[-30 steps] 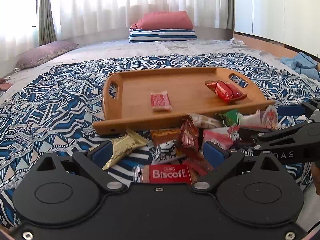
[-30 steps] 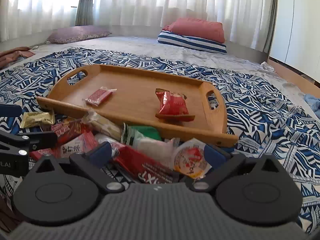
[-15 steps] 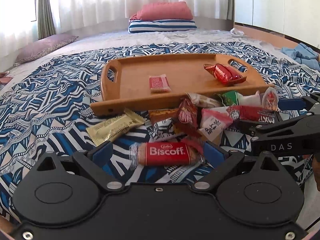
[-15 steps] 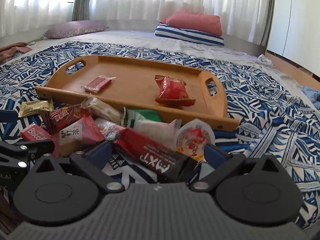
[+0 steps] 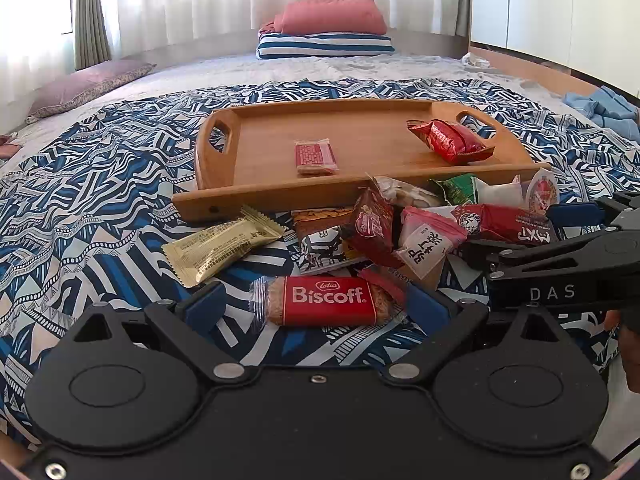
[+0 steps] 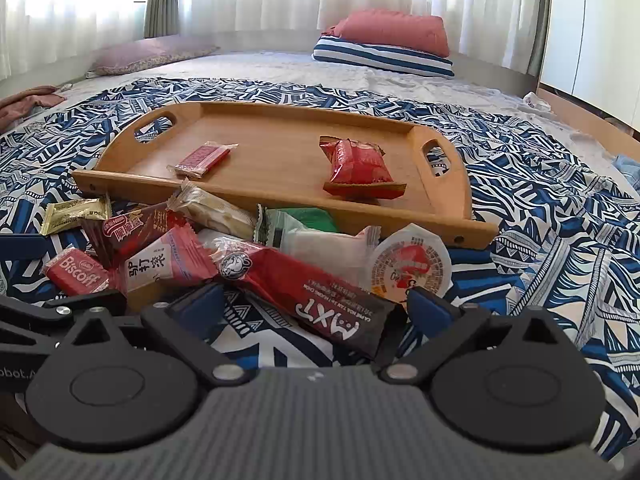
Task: Organize snacks
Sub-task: 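Lower the left gripper onto the red Biscoff pack and close it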
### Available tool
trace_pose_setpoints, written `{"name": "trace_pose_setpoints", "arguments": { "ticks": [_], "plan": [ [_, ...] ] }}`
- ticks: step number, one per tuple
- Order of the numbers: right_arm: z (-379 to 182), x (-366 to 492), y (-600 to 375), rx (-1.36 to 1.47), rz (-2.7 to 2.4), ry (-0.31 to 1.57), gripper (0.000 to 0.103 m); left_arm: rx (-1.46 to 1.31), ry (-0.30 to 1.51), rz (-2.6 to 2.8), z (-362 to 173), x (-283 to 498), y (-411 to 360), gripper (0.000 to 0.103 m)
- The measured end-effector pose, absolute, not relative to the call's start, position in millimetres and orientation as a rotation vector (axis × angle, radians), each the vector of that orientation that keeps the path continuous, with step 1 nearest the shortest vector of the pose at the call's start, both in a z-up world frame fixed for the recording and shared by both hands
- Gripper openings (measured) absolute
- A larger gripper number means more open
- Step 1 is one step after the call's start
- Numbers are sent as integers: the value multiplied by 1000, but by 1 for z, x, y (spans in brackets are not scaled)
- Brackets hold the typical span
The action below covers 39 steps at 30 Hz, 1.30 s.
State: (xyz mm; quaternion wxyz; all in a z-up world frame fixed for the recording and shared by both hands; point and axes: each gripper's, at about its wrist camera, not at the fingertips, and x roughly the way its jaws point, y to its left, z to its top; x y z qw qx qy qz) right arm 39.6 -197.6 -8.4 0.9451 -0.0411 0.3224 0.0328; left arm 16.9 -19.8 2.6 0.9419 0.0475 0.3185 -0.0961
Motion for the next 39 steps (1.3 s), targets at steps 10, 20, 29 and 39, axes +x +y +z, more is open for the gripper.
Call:
{"name": "trace_pose_setpoints", "arguments": {
  "ticks": [10,20,29,39],
  "plan": [
    [-9,41,-197,-82,71,661,99,101,647,-227,2,15,-21,88],
    [-9,38,-197,-68,76,664,91,135,634,-251,2,7,-23,80],
    [-8,37,-199,-62,71,663,88,194,622,-239,3,1,-15,75],
    [-6,33,-198,-69,70,656,73,132,632,-242,2,8,-8,72]
  ]
}}
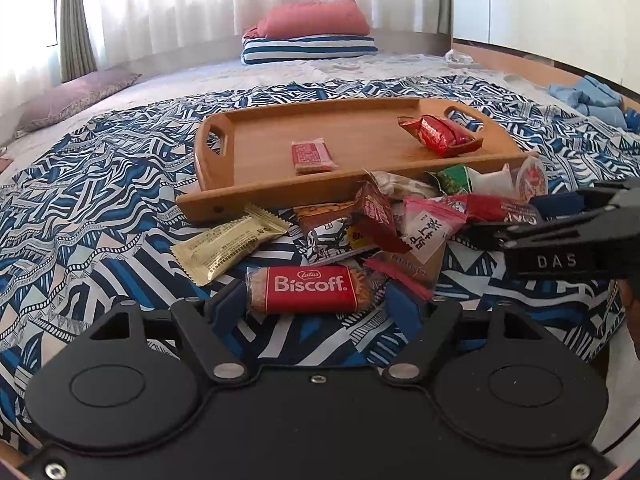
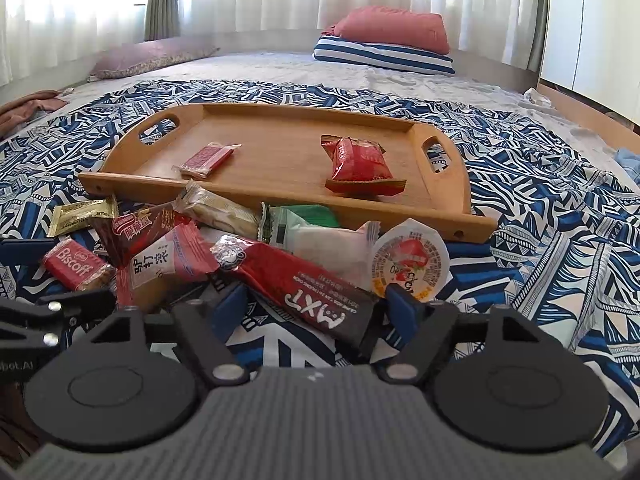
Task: Organize snacks
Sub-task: 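Lower the left gripper onto the red Biscoff pack and close it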
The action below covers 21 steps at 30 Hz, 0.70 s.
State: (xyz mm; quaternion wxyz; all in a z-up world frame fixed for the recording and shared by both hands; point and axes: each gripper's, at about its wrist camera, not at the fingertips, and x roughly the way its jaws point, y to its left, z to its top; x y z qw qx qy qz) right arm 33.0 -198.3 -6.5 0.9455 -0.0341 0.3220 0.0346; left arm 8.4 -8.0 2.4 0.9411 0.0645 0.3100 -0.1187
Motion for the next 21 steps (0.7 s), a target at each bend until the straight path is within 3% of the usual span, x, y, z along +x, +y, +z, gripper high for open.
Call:
{"name": "trace_pose_setpoints", "arguments": {
  "ticks": [11,21],
  "plan": [
    [-4,26,-196,-92,67,645,66,165,620,-241,2,10,-10,63],
    [5,14,-198,-115,83,642,60,204,614,-238,2,7,-13,62]
  ]
}}
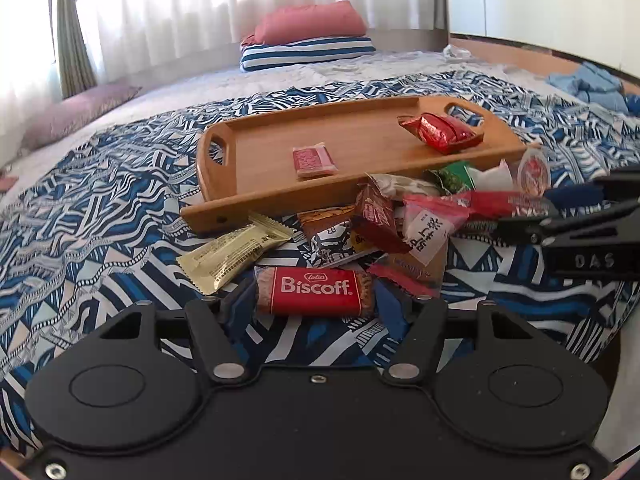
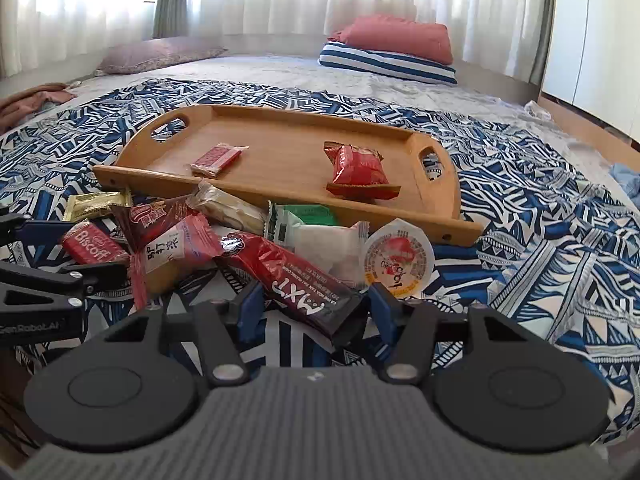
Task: Organize snacks
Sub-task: 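Lower the left gripper onto the red Biscoff pack and close it, then hold the Biscoff pack with the left gripper while the right gripper reaches the red MXT bar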
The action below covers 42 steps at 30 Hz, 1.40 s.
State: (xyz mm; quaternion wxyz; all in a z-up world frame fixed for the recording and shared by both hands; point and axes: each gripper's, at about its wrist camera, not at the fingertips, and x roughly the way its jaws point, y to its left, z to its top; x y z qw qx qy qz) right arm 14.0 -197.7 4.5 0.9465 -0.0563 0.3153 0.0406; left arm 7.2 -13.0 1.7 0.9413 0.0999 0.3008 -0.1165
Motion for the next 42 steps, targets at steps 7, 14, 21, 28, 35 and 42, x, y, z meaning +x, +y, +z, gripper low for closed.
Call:
{"name": "trace_pose_setpoints", "arguments": {
  "ticks": [7,14,21,28,35,42],
  "plan": [
    [0,19,-193,-163,94,652,62,209,626,-231,-2,15,-17,70],
    [-3,32,-192,-168,101,654,72,178,637,-248,-2,23,-13,65],
    [-7,42,-183,-209,113,639,70,162,637,-245,1,20,-13,62],
    [-4,32,-184,-202,111,633,59,171,623,-232,9,14,-10,62],
    [7,17,-191,-196,96,608,56,135,605,-199,20,14,1,62],
    [17,10,-196,-176,76,574,54,93,598,-181,28,19,8,62]
  ]
}}
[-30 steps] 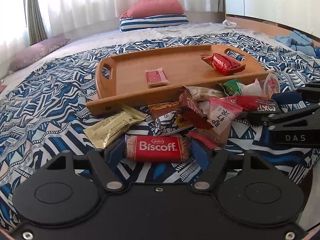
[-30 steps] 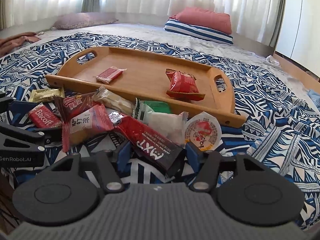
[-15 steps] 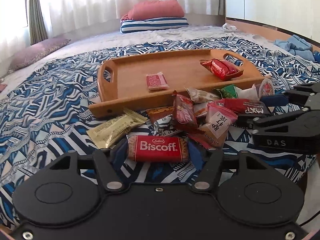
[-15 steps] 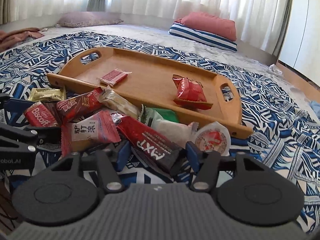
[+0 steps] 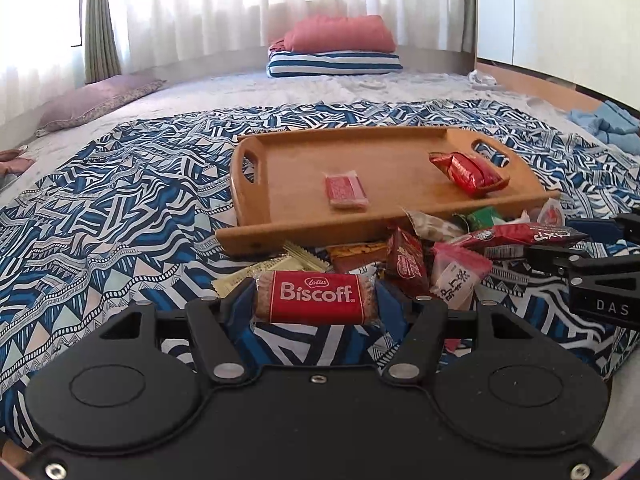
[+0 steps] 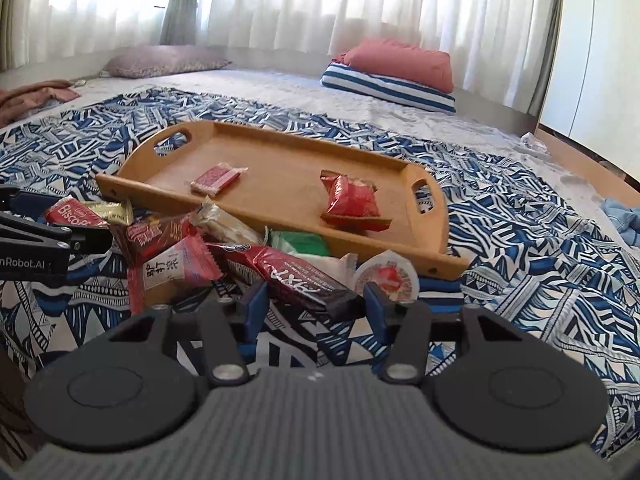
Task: Organize snacks
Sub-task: 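Hold the Biscoff pack with the left gripper while the right gripper reaches the red MXT bar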
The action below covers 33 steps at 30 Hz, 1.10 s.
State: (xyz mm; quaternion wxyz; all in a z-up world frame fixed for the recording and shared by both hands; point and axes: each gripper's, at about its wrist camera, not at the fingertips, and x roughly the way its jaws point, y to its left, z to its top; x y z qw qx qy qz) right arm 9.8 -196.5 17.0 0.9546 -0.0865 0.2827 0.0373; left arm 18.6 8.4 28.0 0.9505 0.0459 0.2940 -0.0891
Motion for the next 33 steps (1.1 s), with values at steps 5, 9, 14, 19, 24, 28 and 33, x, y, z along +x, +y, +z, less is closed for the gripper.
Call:
{"name": "trace_pose_setpoints", "arguments": {
  "ticks": [5,9,14,19,24,28,33],
  "plan": [
    [20,5,-198,-175,65,573,52,96,591,-186,29,18,6,62],
    [19,2,-200,-199,103,622,58,92,595,-189,28,17,5,62],
    [14,5,-197,-247,108,638,68,88,604,-193,26,17,3,62],
    [8,19,-185,-260,160,656,49,89,605,-196,26,17,2,62],
    [1,31,-172,-290,209,655,46,85,607,-196,26,17,1,62],
    [0,36,-169,-306,249,660,49,84,610,-196,25,17,2,62],
    [-1,41,-178,-254,281,676,60,80,616,-198,24,18,1,62]
  ]
}}
